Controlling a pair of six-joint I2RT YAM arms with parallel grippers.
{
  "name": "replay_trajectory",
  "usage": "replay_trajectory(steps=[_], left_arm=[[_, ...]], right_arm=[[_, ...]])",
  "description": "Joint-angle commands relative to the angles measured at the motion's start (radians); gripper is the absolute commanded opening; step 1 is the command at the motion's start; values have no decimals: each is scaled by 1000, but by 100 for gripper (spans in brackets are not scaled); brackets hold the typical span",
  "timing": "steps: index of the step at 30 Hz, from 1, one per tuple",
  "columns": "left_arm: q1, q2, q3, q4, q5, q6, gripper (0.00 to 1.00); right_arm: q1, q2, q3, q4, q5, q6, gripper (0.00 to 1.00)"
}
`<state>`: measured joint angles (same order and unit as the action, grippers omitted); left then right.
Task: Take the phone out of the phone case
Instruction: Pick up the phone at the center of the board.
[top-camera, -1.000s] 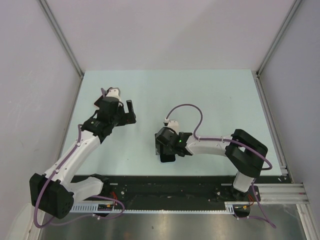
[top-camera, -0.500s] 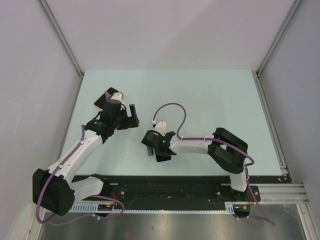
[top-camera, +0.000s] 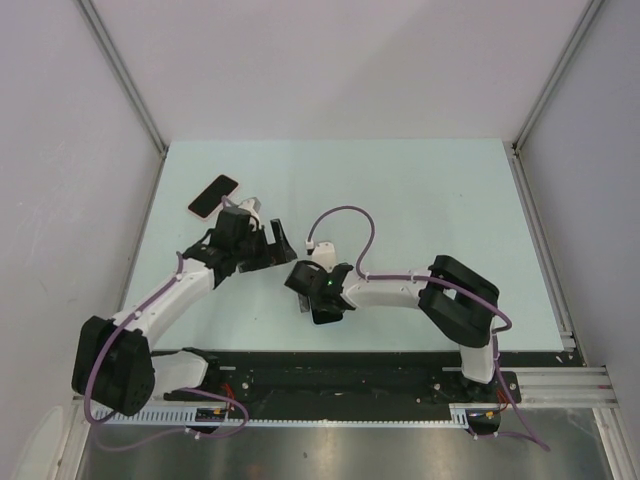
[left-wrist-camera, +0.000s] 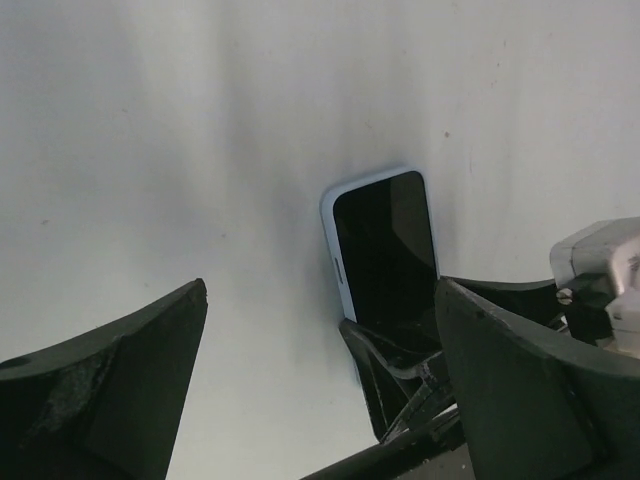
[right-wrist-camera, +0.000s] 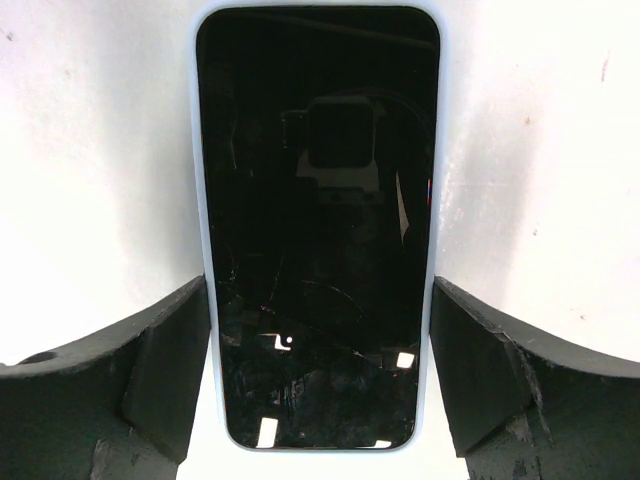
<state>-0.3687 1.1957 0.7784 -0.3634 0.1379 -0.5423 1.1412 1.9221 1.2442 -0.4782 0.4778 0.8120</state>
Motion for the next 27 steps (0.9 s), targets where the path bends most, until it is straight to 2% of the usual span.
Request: replay_trajectory(steps=[1, 4, 8, 14, 21, 27], left_arm=[[-4, 47, -45, 127, 162, -118, 100], [-4, 87, -154, 320, 308, -233, 100], [-4, 151, -195, 357, 318, -266, 100], [-6, 165, -260, 478, 381, -364, 100], [-18, 186, -291, 606, 459, -446, 100], [-76, 252, -280, 635, 467, -470, 100]], right_arm=[[-11, -86, -49, -62, -30, -23, 57], [-38, -121, -81, -1, -111, -28, 56], [-66, -179, -143, 79, -198, -11, 54], [-130, -262, -242, 190, -312, 15, 54], [-152, -285, -267, 217, -335, 18, 54], [-153, -294, -275, 243, -347, 29, 54]])
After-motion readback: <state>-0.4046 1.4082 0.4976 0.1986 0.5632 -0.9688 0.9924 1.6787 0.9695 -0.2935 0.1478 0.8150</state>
